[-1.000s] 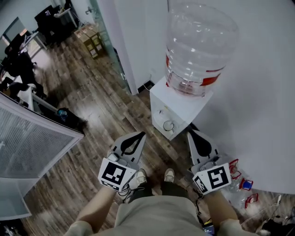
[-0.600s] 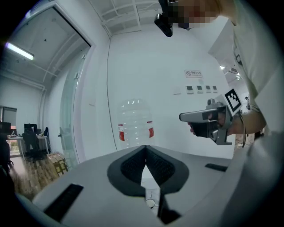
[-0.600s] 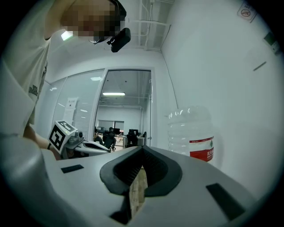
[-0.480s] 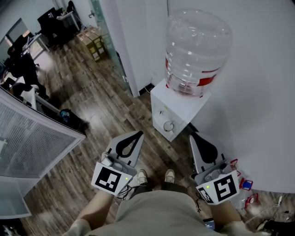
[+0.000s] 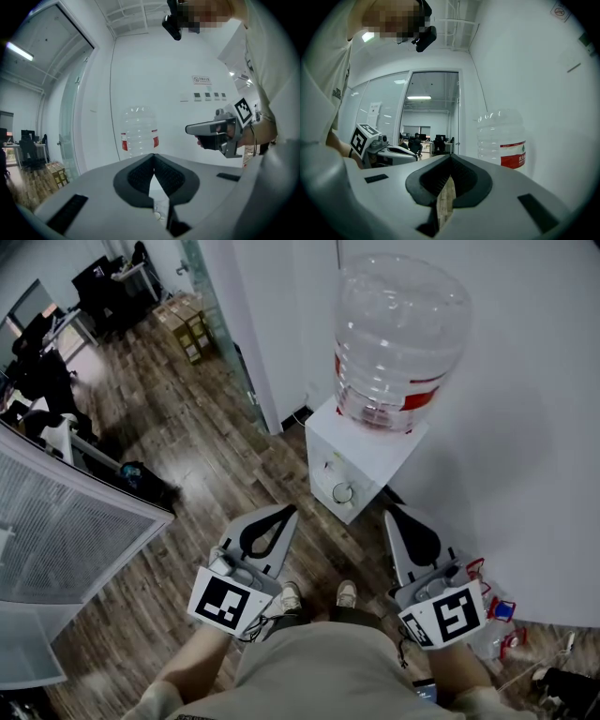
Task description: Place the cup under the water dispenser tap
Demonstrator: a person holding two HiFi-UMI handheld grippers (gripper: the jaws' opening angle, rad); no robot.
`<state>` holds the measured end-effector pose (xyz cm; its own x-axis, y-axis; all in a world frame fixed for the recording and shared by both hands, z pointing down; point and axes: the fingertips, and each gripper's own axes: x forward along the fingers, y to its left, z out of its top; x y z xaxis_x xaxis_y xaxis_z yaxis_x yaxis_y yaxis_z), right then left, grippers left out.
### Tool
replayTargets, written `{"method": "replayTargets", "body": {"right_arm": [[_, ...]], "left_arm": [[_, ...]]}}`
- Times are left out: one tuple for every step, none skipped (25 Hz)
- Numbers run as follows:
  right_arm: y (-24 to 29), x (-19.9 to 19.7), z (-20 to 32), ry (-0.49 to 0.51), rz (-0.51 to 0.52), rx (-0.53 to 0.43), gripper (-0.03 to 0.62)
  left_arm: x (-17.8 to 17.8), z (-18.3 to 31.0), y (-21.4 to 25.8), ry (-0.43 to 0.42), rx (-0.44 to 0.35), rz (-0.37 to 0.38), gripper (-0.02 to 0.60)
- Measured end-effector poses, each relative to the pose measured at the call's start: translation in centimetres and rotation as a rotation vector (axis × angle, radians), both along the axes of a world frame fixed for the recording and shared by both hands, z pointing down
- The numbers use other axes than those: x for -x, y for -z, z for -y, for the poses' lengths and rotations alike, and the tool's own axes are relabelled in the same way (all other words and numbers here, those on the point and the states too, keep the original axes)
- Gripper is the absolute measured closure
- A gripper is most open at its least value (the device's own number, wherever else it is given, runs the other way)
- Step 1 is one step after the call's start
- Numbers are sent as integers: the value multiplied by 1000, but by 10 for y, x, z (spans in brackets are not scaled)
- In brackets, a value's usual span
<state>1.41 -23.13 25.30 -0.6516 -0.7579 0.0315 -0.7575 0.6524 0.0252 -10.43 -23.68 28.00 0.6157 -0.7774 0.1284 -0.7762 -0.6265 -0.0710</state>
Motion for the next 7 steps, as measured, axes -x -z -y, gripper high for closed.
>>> {"method": "replayTargets", "body": {"right_arm": [[0,0,1,-1,-1,1,588],[0,0,2,-2,-2,1,588],[0,-1,3,-4,-3,1,588],[1,-1,4,-6,-3,0,588],[2,-2,4,-10,-2,-3,588],[4,-3,6,-14,-1,-7,588],[5,-5,7,-18,0,-10,589]], "left_arm": [[0,1,0,-1,0,0,577],[0,2,0,-2,-1,2,577],[0,4,0,-3,-1,3,577],[0,5,1,-4,-2,4,577],[0,6,1,-5,-3,5,577],[0,7,2,-6,-4,5,577],[0,8,2,-7,-5,5,577]]}}
